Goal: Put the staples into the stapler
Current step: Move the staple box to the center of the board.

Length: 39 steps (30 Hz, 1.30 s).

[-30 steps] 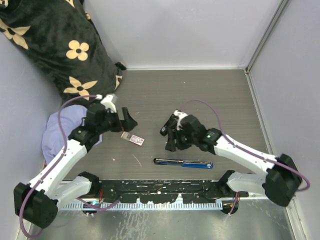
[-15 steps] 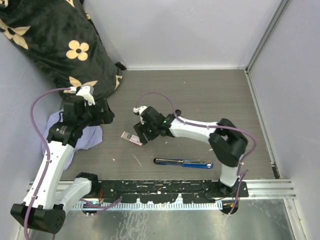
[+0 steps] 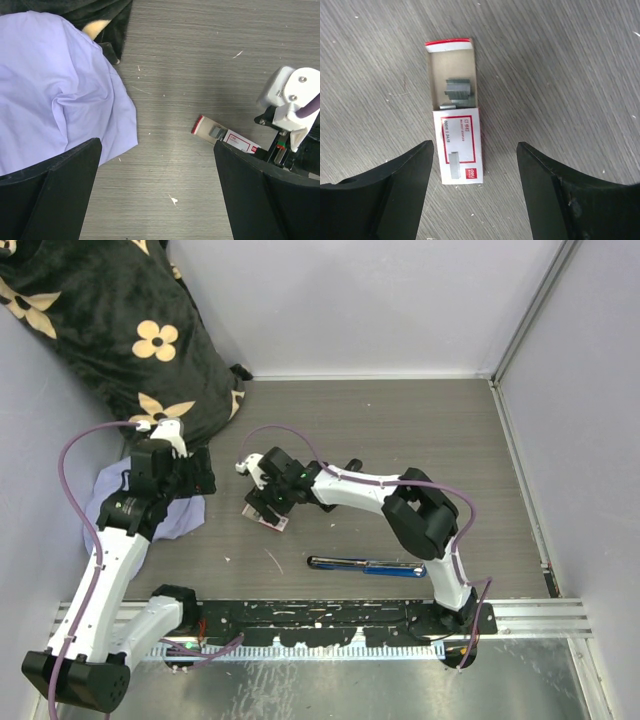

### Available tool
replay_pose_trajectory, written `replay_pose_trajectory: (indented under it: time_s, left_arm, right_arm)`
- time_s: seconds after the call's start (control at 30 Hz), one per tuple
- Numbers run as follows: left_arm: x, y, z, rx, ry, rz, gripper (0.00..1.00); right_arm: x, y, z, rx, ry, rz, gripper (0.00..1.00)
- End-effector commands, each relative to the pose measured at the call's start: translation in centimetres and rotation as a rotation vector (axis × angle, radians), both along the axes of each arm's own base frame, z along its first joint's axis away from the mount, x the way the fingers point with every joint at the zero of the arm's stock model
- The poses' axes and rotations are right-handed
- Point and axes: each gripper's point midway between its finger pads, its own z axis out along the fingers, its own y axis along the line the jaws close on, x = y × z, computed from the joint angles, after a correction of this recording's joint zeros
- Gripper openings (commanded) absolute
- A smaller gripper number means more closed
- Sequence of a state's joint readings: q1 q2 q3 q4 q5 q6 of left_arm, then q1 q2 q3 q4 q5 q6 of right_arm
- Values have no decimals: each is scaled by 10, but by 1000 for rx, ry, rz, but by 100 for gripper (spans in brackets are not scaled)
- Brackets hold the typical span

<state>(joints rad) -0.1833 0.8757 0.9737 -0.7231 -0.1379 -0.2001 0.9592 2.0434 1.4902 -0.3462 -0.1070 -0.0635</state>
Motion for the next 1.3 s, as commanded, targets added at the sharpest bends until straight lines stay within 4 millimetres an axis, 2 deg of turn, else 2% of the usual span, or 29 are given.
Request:
replay_pose_trajectory:
  time_s: [0.0,0.4,0.77,0.97,1.27]
  left_arm:
    - [6,1,7,23,-41,2,98]
    - [4,-1,7,33,-43,-10,98]
    - [3,-1,9,34,-54,-13,98]
    - [2,-2,10,28,-64,-19,98]
    - [2,-11,5,2,-62,-60,98]
  right_arm:
    - [-10,23,13,35,-22,121,73]
    - [-12,27,-4,-58,-81,144,71]
    - [-15,18,-15,-114,-84,169,54]
    - [-20,1,-16,-158,-85,171,52]
    - [-44,-49,-25,-212,-54,124,52]
